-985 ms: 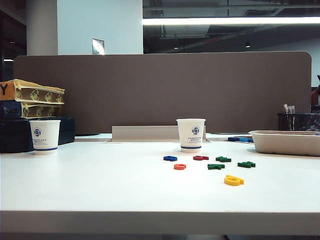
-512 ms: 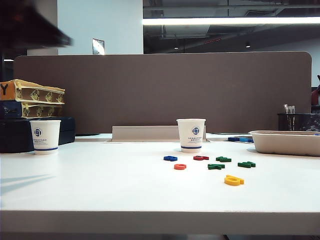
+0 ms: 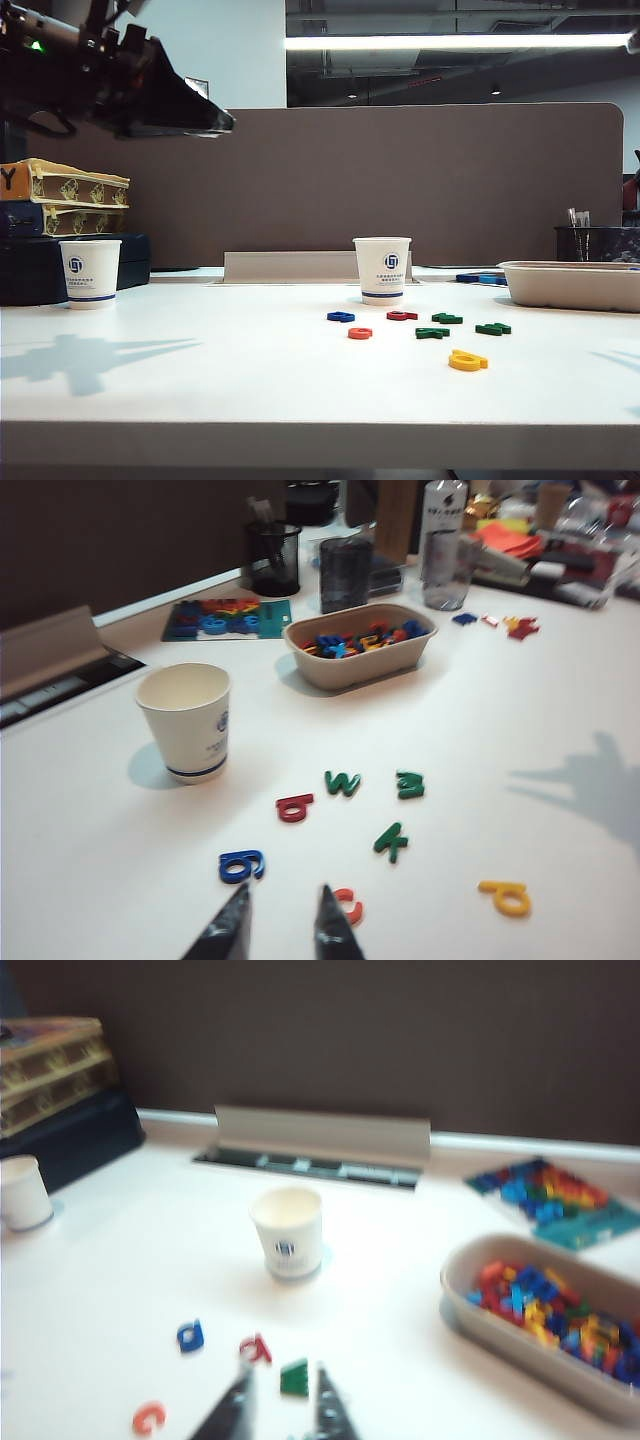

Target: Pick up the letter "c" and put it in the paper cup.

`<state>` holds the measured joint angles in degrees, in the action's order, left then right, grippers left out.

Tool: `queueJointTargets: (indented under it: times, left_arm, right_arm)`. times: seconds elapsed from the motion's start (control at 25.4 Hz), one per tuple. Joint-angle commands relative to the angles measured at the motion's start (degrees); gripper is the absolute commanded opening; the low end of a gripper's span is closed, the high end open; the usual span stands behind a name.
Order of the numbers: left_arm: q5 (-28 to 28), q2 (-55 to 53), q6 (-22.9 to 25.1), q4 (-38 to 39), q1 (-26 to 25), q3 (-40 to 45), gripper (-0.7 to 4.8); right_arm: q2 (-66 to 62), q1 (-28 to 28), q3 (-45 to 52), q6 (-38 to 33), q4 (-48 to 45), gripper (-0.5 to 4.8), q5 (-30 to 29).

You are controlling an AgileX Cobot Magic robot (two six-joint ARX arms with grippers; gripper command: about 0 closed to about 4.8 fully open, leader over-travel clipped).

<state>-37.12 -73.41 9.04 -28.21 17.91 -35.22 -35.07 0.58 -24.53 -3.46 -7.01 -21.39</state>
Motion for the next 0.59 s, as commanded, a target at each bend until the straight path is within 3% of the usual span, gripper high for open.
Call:
queueJointTargets:
  times: [0.04, 0.16, 0.39, 0.59]
  left_arm:
    - [0.0, -1.2, -3.9, -4.6, 0.0, -0.2, 0.89]
    - [0.0, -3.3, -3.9, -8.2, 0.0, -0.3, 0.89]
    - [0.1, -6.6, -3.5, -8.2, 0.5, -1.7, 0.89]
    - [4.1, -9.7, -1.4, -7.0, 2.6, -3.5, 0.89]
  right_arm:
    - [0.0, -0.1, -0.2, 0.1, -8.2, 1.25, 0.2]
    - [-0.3, -0.2, -0.3, 0.1, -10.5, 1.25, 2.2]
    - [-2.1, -0.1, -0.3, 0.1, -5.4, 1.26, 2.2]
    - [-5.0, -0.1, -0.3, 0.1, -4.4, 1.26, 2.2]
